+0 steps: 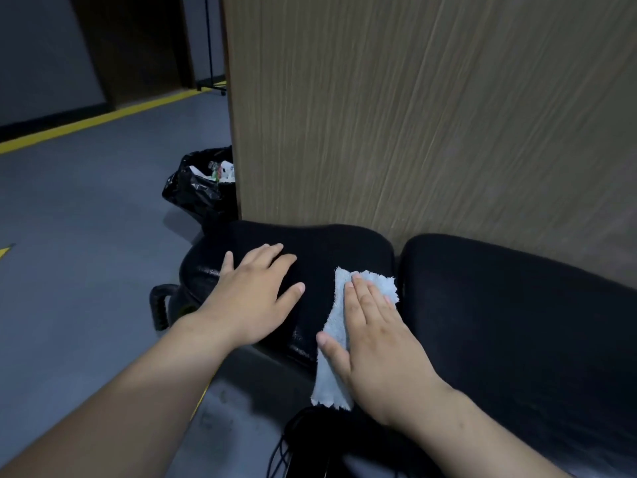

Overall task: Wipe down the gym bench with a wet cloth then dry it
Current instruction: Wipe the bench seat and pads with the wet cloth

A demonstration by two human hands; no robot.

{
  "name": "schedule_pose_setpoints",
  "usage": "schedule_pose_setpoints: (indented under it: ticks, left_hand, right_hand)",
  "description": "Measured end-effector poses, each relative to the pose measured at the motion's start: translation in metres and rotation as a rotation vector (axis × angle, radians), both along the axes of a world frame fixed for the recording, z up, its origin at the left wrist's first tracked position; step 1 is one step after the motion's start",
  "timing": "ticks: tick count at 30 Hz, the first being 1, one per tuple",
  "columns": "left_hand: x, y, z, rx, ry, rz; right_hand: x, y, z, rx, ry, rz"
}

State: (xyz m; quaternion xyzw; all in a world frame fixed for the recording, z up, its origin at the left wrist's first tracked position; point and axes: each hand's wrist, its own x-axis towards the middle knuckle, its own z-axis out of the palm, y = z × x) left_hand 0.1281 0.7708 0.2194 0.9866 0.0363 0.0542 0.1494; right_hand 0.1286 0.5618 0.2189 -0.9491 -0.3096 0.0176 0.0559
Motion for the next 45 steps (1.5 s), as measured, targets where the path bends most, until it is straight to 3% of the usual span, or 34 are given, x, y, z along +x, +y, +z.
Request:
schedule_pose_setpoints:
  ticks: [11,19,25,31,36,39,41,45]
  left_hand:
    - [-0.001,0.002,0.005,-0.008,0.003,0.005]
    - [-0.003,-0.004,0.012,-0.013,0.046,0.018]
    - [-0.008,-0.004,0.012,-0.032,0.067,0.014]
    - [-0.012,-0.016,0.011,-0.014,0.027,-0.002]
    - [-0.017,-0.029,0.018,-0.03,-0.141,-0.044]
    - [-0.023,-0.034,0.026,0.021,-0.105,-0.029]
    - [-0.027,-0.036,0.029,0.037,-0.081,-0.037]
    - [-0.031,-0.043,0.03,-0.036,-0.062,-0.083]
  right_hand:
    - [0.106,0.052,0.005,-0.013,0.099,-0.246]
    - [0.1,0.061,0.012,-0.061,0.134,-0.321]
    - [0.047,0.038,0.01,-0.062,0.099,-0.187]
    - [0.013,0.027,0.003,-0.012,0.069,-0.189]
    - [0.035,0.016,0.026,0.226,0.048,-0.115]
    - [0.07,0.001,0.05,0.09,-0.059,0.152]
    - [0.089,-0.003,0.062,-0.043,0.002,0.314]
    - [0.108,0.002,0.066,-0.133,0.103,0.368]
